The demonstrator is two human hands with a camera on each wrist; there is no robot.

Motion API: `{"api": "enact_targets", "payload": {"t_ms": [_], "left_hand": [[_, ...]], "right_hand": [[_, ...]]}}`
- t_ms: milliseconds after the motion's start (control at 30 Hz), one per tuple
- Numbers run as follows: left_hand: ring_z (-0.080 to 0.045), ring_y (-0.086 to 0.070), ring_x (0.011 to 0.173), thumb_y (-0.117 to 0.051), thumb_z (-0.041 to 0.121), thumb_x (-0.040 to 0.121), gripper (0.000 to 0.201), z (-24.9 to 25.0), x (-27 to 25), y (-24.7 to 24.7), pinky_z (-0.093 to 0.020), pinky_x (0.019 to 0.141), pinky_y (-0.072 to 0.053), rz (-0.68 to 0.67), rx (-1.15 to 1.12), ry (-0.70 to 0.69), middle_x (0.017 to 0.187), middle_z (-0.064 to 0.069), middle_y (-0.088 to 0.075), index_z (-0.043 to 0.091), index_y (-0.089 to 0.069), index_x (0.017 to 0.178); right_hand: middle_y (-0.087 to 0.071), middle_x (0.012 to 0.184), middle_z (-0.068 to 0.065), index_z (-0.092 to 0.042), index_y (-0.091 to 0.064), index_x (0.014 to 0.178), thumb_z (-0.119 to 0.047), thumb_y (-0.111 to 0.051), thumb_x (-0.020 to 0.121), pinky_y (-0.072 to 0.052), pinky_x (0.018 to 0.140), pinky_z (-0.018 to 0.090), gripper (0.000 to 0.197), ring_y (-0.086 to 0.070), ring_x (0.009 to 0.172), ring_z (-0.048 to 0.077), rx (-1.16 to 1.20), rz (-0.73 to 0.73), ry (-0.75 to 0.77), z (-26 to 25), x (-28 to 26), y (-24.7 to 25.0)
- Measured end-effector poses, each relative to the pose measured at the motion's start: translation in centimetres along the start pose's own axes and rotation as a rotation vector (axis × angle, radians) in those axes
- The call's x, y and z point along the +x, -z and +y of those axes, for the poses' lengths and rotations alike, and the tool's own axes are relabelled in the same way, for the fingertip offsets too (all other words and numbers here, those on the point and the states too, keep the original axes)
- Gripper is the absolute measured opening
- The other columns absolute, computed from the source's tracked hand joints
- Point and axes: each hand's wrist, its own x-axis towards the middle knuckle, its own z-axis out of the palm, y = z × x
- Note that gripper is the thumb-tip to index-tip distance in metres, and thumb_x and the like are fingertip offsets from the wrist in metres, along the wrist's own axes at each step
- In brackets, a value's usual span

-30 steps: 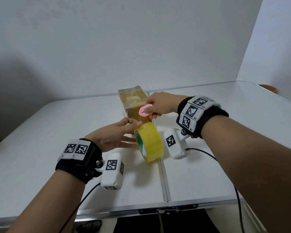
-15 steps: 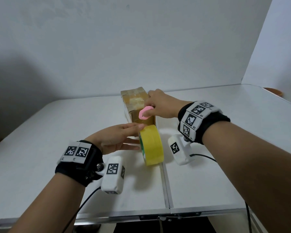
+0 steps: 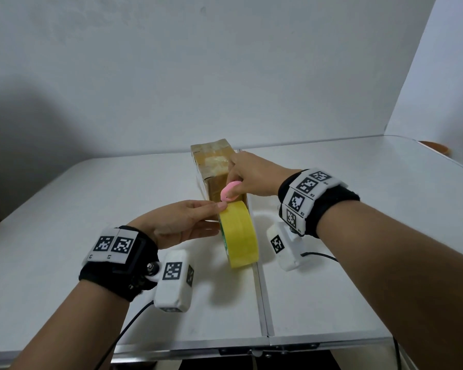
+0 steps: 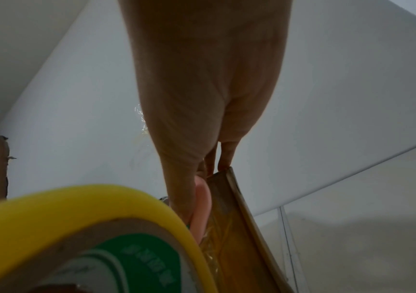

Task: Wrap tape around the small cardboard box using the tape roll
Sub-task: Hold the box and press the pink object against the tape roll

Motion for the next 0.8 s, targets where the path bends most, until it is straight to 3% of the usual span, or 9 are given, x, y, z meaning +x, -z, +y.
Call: {"api": "enact_targets", "payload": {"t_ms": [100,233,500,567,633,700,800], "left_hand": [[-0.028,-0.053,0.133,-0.064,0.038,0.083,0.053,-0.1,-0.1,0.0,-0.041,0.115,-0.036,-0.008,0.001,0.004,0.134,-0.008,-0.065,0.011,-0.064,0.128],[-0.025,-0.056,0.13,-0.066,0.039,0.083,0.053,-0.2,-0.2,0.3,-0.04,0.114,-0.038,-0.013,-0.004,0.01,0.135,-0.006,-0.064,0.011,-0.065,0.127],[-0.023,-0.057,0.129,-0.067,0.04,0.083,0.054,0.1,-0.1,0.3,-0.039,0.113,-0.039,-0.01,0.027,0.031,0.133,-0.004,-0.066,0.01,-0.065,0.128],[-0.023,-0.057,0.129,-0.067,0.04,0.083,0.055,0.1,0.0,0.4,-0.039,0.113,-0.039,-0.012,0.023,0.03,0.134,-0.005,-0.065,0.009,-0.065,0.128],[-0.025,-0.056,0.13,-0.067,0.039,0.084,0.055,0.0,0.1,0.5,-0.039,0.114,-0.038,-0.021,0.014,0.03,0.135,-0.006,-0.064,0.008,-0.064,0.129],[-0.026,-0.054,0.132,-0.067,0.038,0.083,0.055,0.0,0.2,0.6,-0.039,0.114,-0.038,-0.024,0.009,0.033,0.136,-0.007,-0.063,0.008,-0.063,0.129],[-0.026,-0.055,0.131,-0.069,0.039,0.082,0.056,0.0,0.3,0.6,-0.038,0.113,-0.039,-0.017,0.018,0.039,0.135,-0.007,-0.064,0.008,-0.064,0.129]], "right_hand": [[-0.068,0.091,0.008,-0.011,-0.081,0.092,-0.036,-0.073,0.081,-0.05,0.076,0.035,0.029,-0.056,0.09,0.024,0.013,0.005,0.006,-0.1,0.2,-0.3],[-0.054,0.063,-0.011,-0.016,-0.081,0.09,-0.042,-0.07,0.082,-0.047,0.091,0.039,0.029,-0.036,0.09,0.016,-0.038,-0.001,0.001,0.1,0.6,-0.6],[-0.049,0.054,-0.013,-0.015,-0.081,0.088,-0.039,-0.073,0.081,-0.05,0.094,0.043,0.027,-0.041,0.065,0.003,0.015,-0.022,-0.031,-0.1,0.9,-0.3],[-0.05,0.057,-0.01,-0.014,-0.08,0.085,-0.04,-0.072,0.081,-0.049,0.094,0.043,0.027,-0.042,0.072,0.005,-0.018,-0.036,-0.046,-0.1,1.1,-0.4],[-0.051,0.059,-0.004,-0.01,-0.078,0.081,-0.039,-0.071,0.08,-0.05,0.093,0.047,0.03,-0.043,0.078,0.014,-0.045,-0.049,-0.064,0.0,1.3,-0.5],[-0.05,0.058,-0.002,-0.009,-0.078,0.079,-0.038,-0.07,0.078,-0.051,0.093,0.05,0.03,-0.042,0.073,0.014,-0.05,-0.059,-0.077,-0.1,1.4,-0.4],[-0.048,0.06,0.0,-0.004,-0.077,0.084,-0.035,-0.068,0.079,-0.049,0.091,0.049,0.033,-0.042,0.081,0.018,-0.074,-0.08,-0.076,-0.4,1.3,-0.3]]}}
